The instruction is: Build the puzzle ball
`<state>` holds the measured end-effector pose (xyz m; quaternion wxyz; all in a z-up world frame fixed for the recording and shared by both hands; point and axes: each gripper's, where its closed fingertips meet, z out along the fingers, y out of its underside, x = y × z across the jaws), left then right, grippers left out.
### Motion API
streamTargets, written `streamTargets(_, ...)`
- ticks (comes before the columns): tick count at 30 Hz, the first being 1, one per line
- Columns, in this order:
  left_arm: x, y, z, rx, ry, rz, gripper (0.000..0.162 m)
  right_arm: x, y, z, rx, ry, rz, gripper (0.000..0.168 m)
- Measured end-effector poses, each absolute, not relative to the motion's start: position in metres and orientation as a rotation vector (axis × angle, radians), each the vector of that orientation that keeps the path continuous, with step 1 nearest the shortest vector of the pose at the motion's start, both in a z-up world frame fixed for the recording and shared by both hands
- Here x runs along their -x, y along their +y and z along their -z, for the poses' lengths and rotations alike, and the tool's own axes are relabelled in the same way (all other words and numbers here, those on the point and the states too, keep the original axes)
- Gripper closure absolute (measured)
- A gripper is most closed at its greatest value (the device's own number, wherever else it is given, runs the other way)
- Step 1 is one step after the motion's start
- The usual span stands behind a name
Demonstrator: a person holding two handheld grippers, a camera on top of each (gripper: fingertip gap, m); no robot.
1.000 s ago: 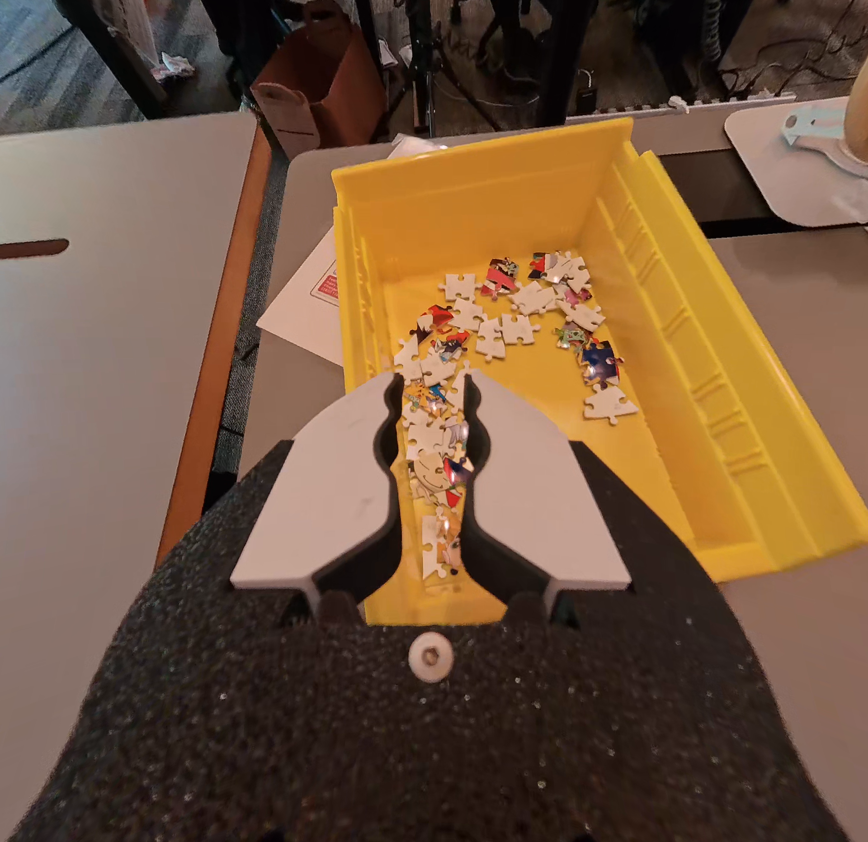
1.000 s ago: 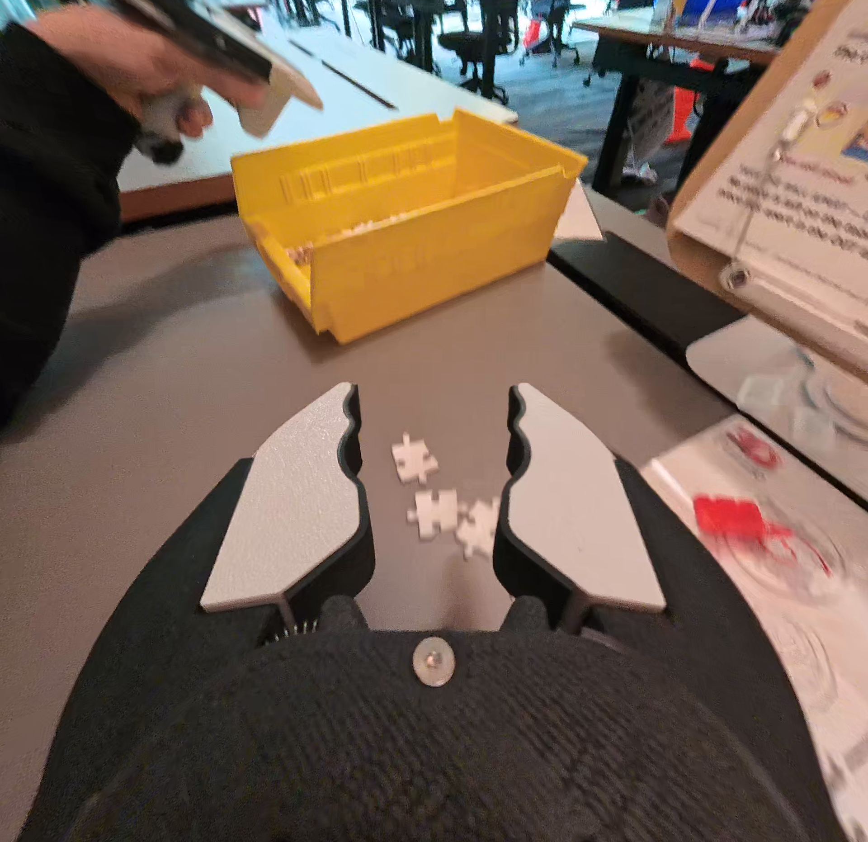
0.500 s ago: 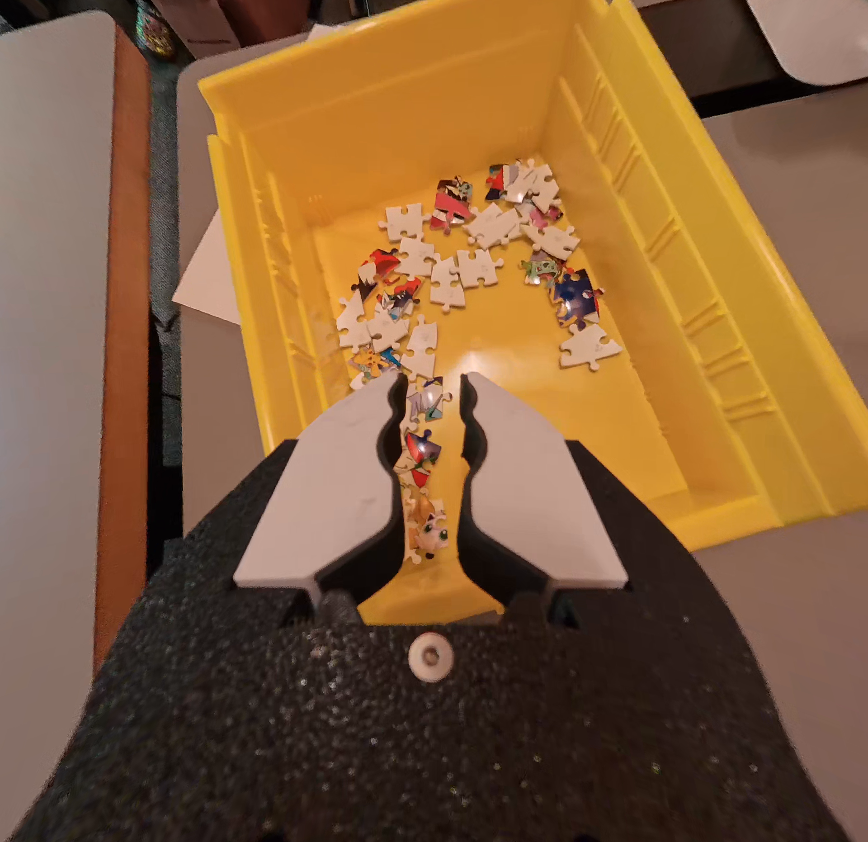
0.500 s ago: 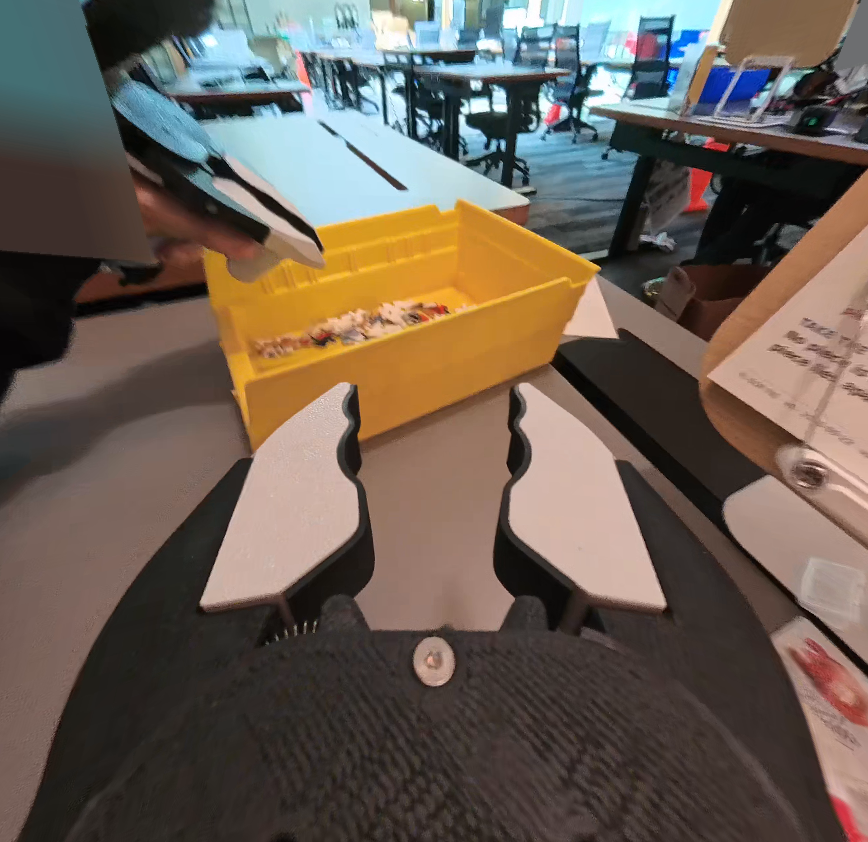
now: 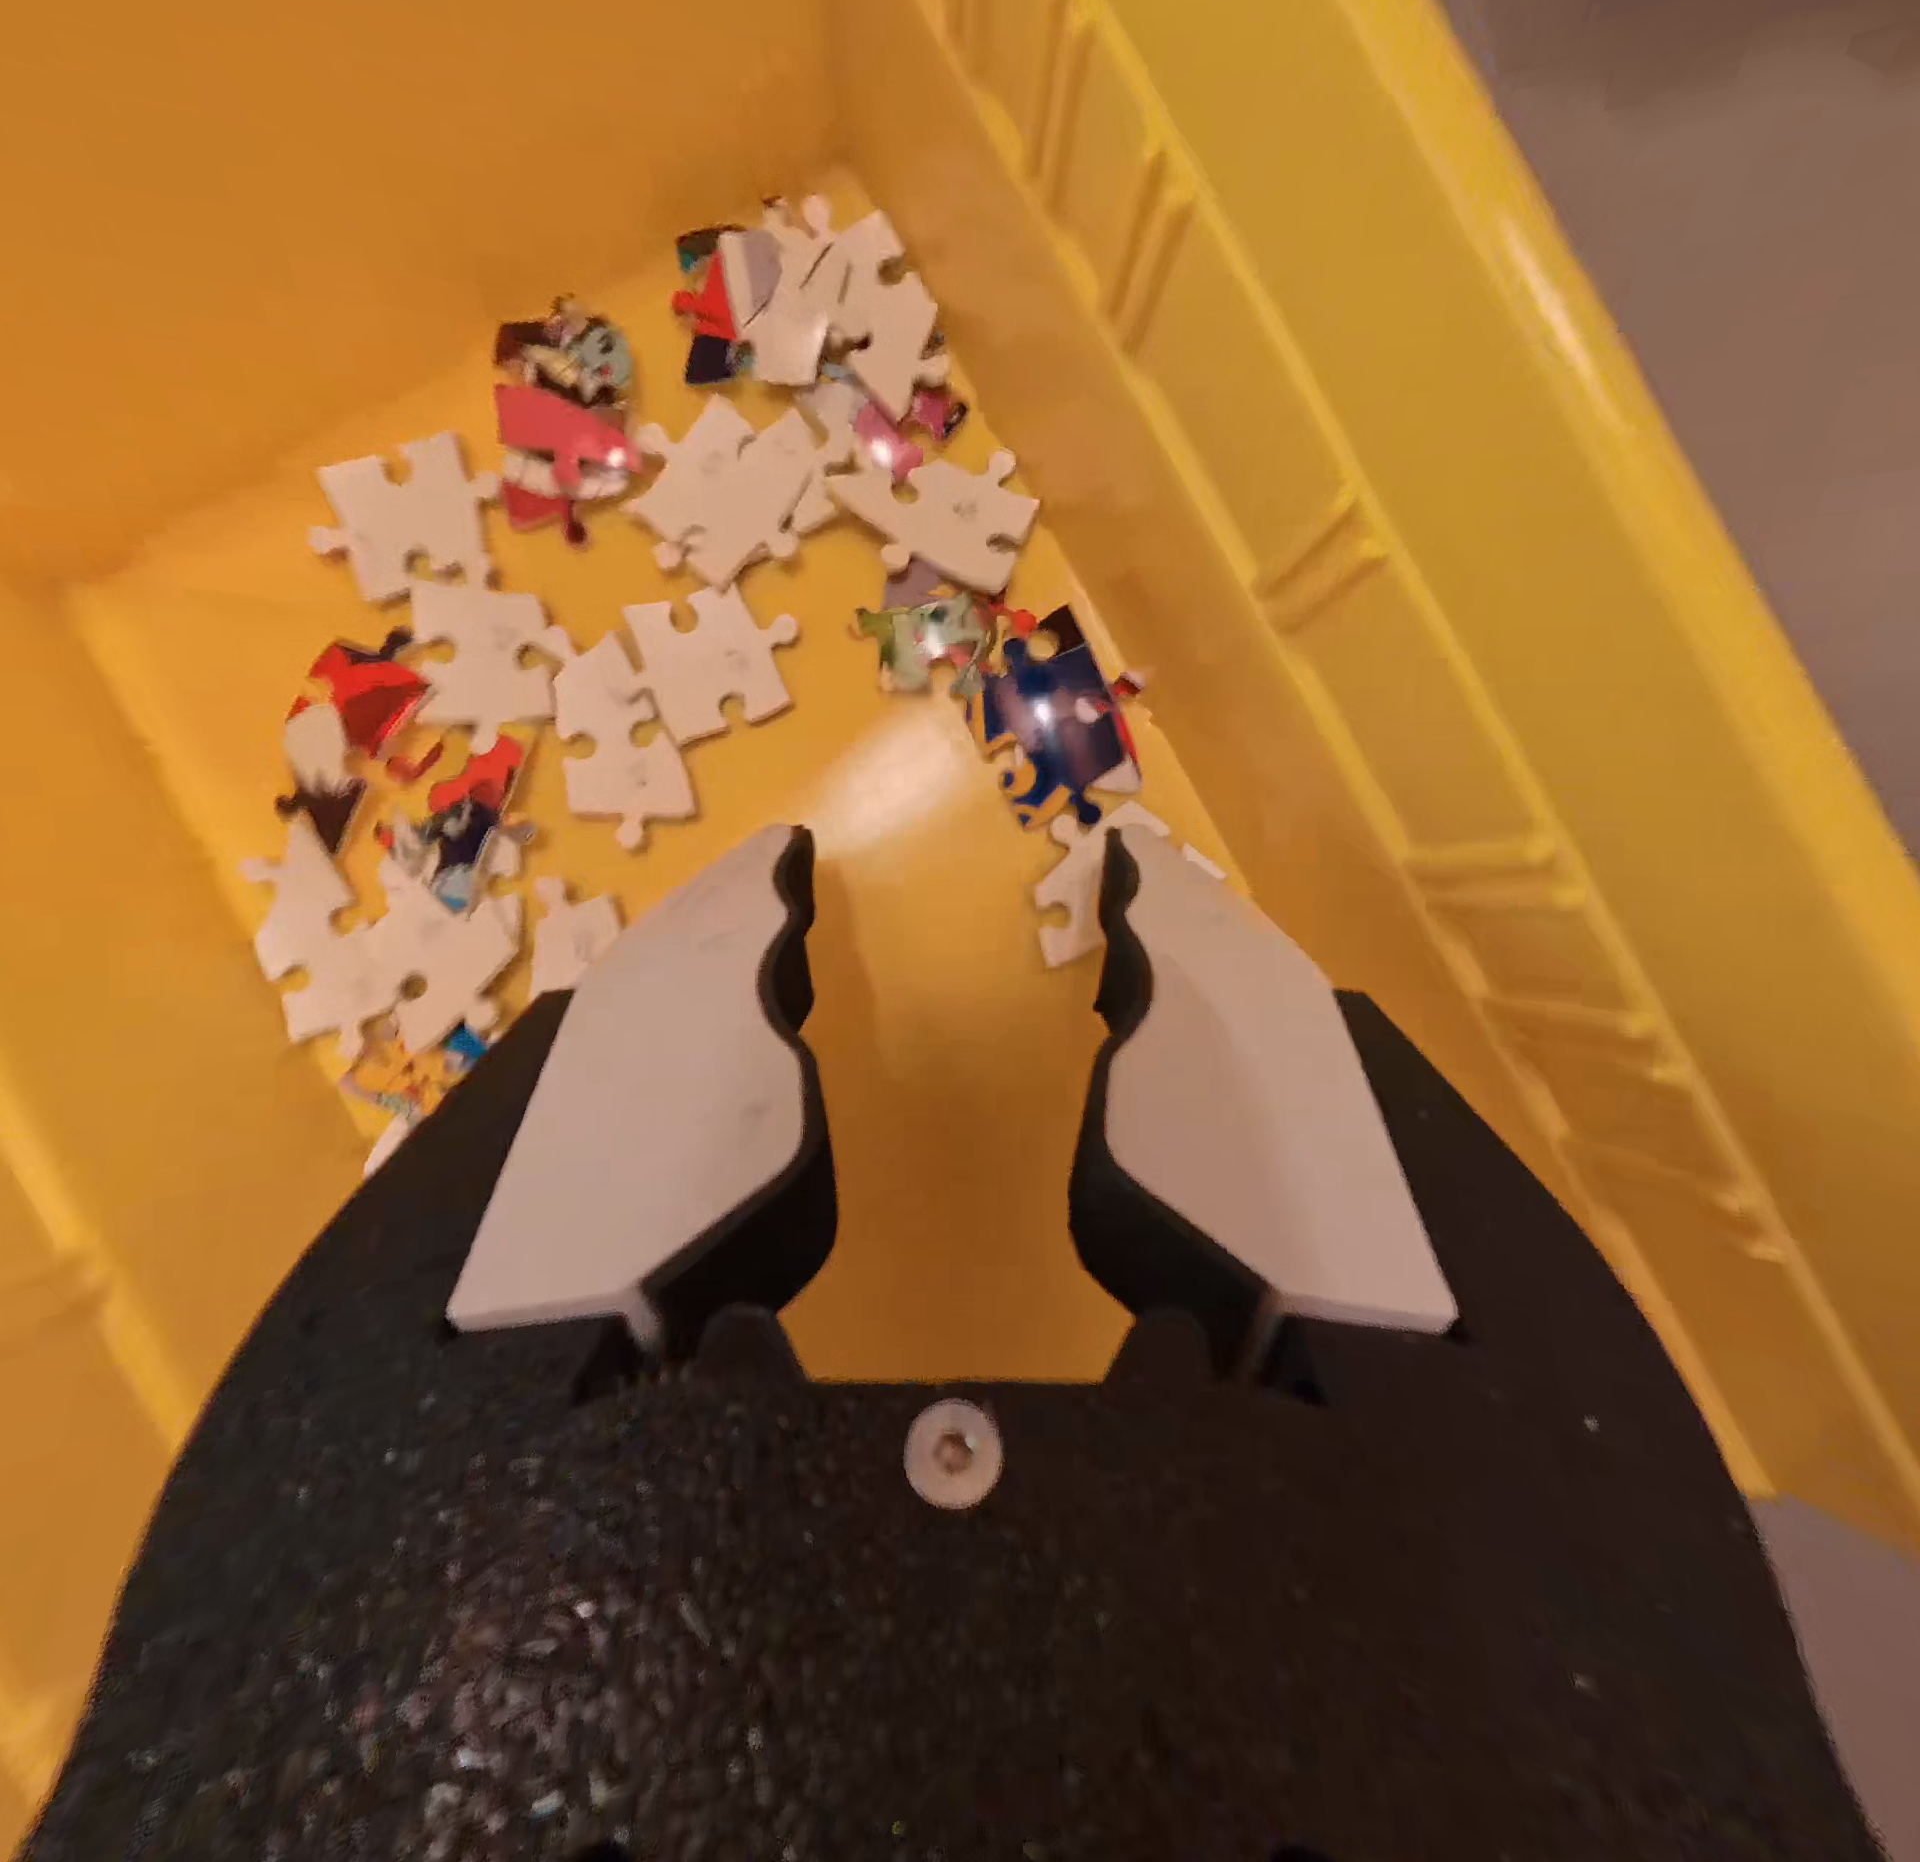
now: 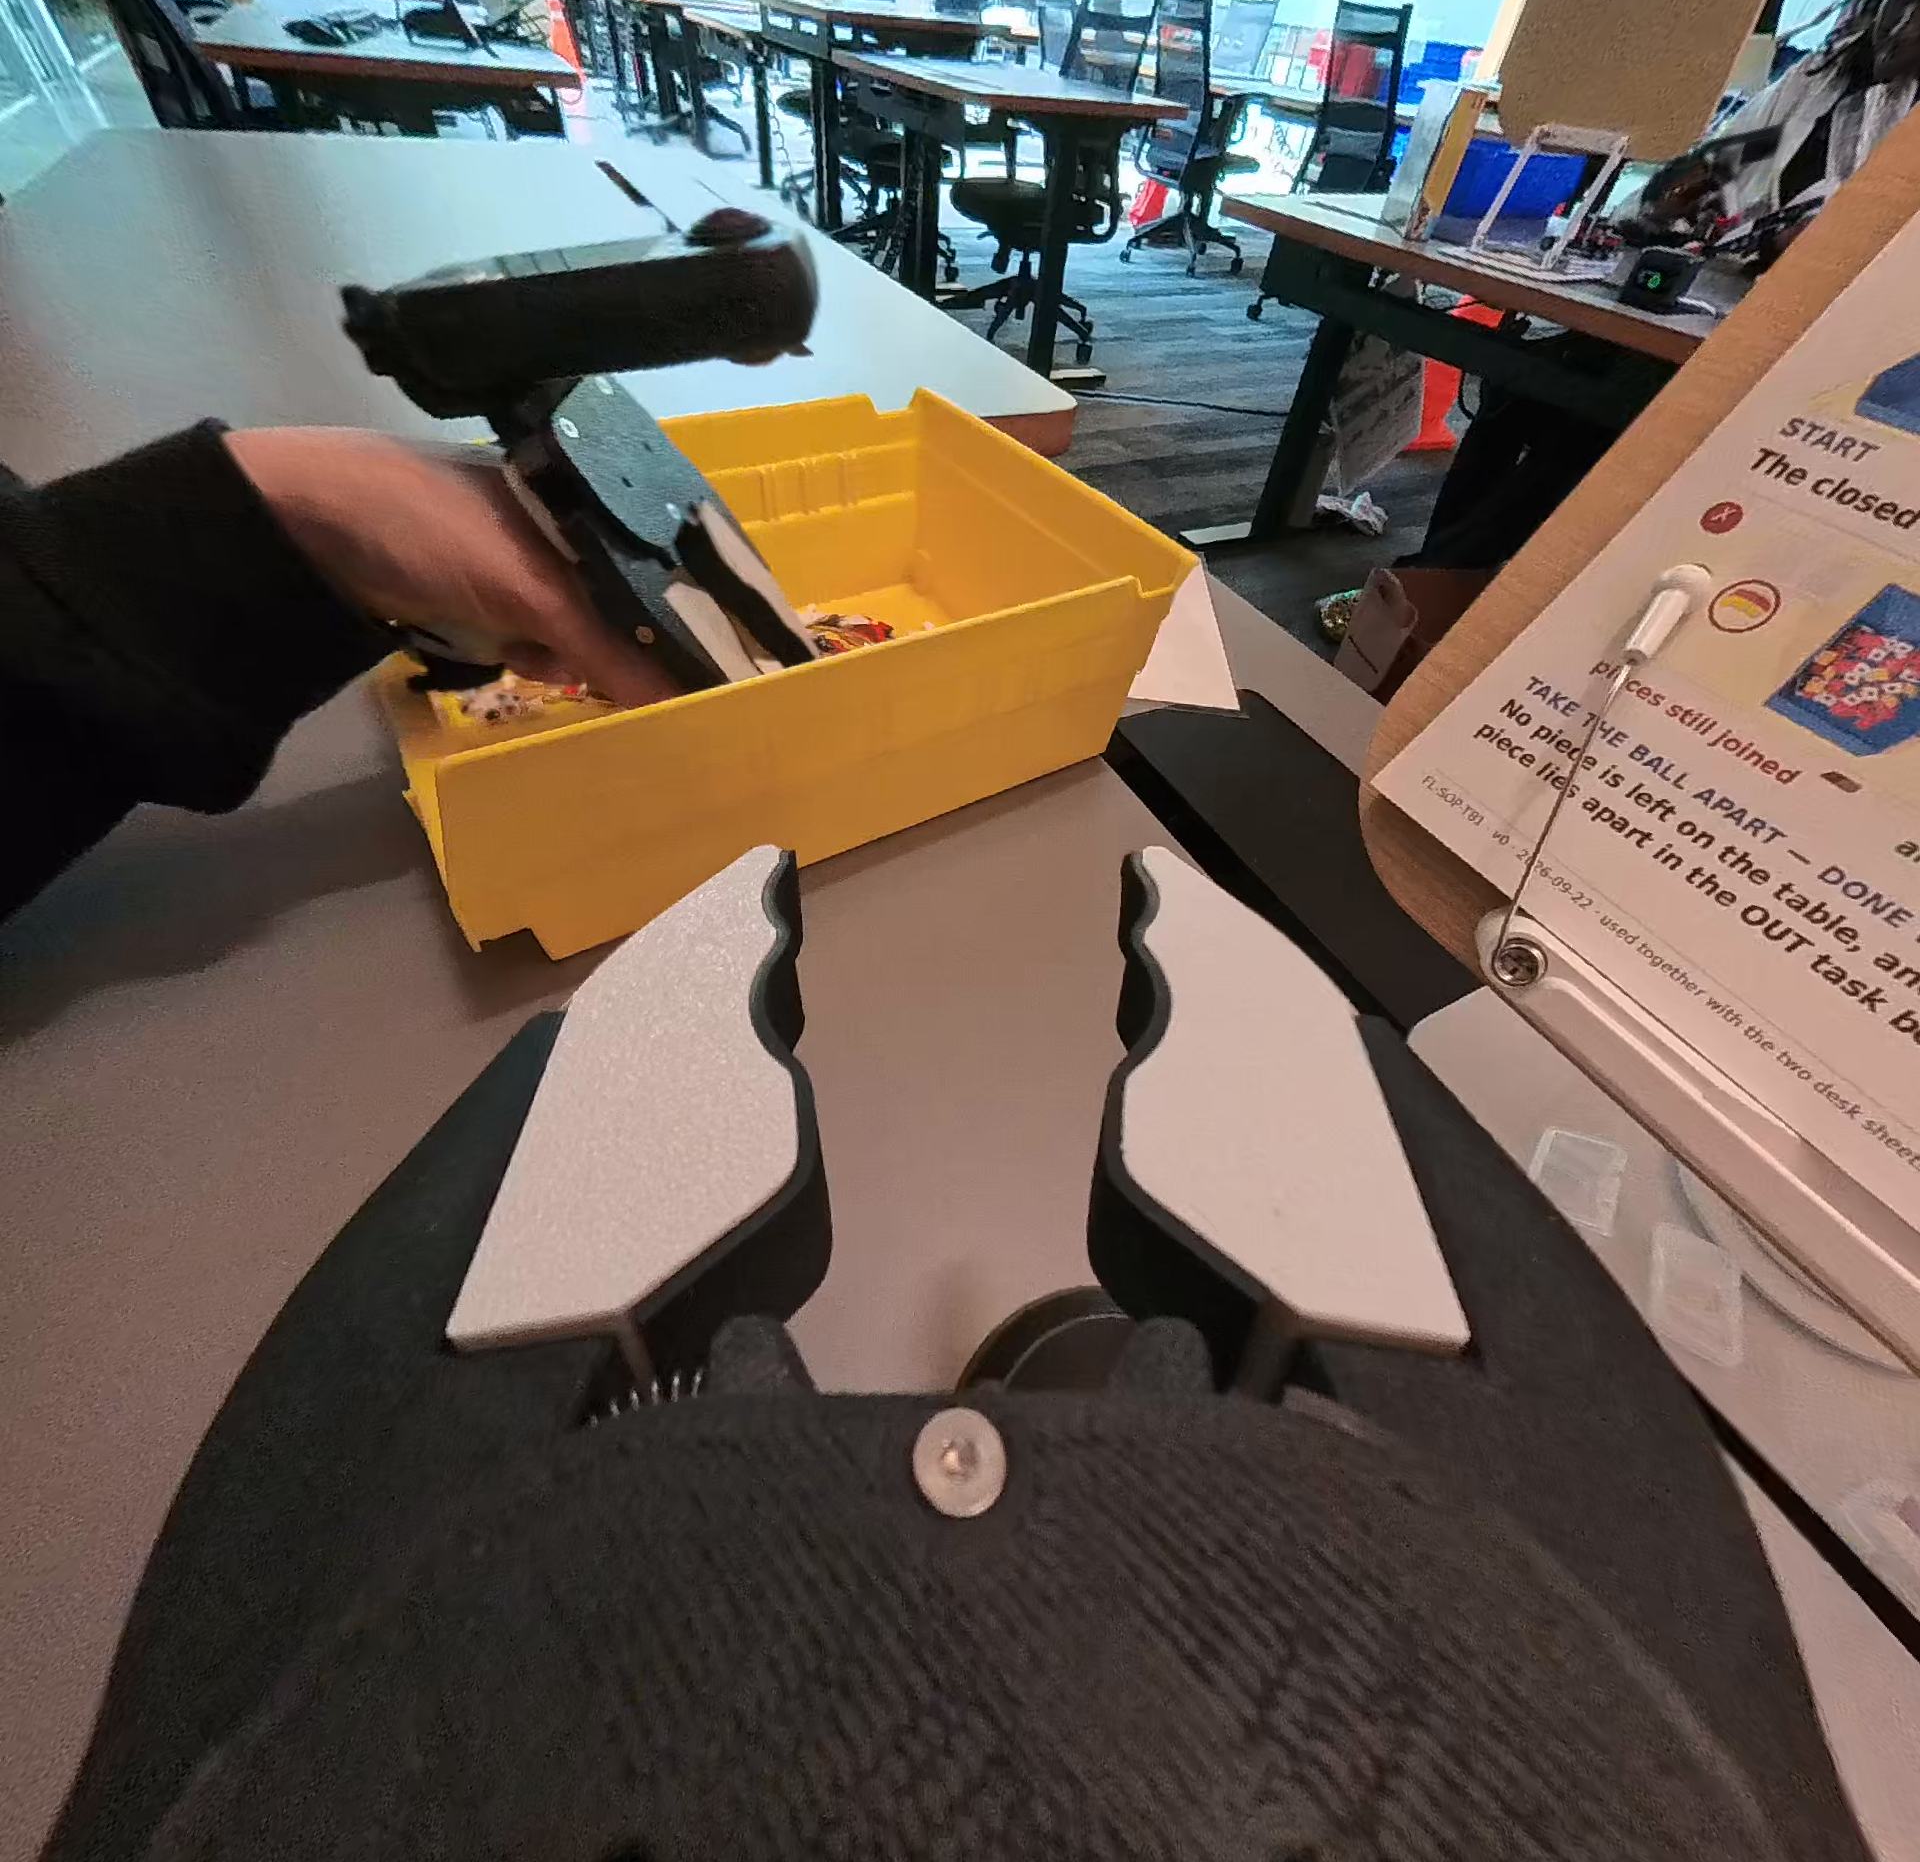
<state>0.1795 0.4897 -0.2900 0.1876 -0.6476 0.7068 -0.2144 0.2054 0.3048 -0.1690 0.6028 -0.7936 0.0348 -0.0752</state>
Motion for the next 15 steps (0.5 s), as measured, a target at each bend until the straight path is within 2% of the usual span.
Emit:
streamTargets(3, -0.192, 0.478, 0.293, 1.804, 2.067, 0.65, 0.105, -0.206, 0.303, 0.168, 1.849, 0.066, 0.2, 0.109)
streamTargets(10, -0.202, 0.478, 0.31, 1.758, 2.112, 0.526, 0.113, -0.208, 0.301, 0.166, 1.845, 0.075, 0.21, 0.109)
streamTargets(13, -0.205, 0.476, 0.31, 1.769, 2.076, 0.523, 0.13, -0.206, 0.3, 0.167, 1.855, 0.063, 0.211, 0.109)
streamTargets(15, -0.202, 0.475, 0.31, 1.756, 2.09, 0.5, 0.13, -0.208, 0.298, 0.165, 1.854, 0.062, 0.235, 0.109)
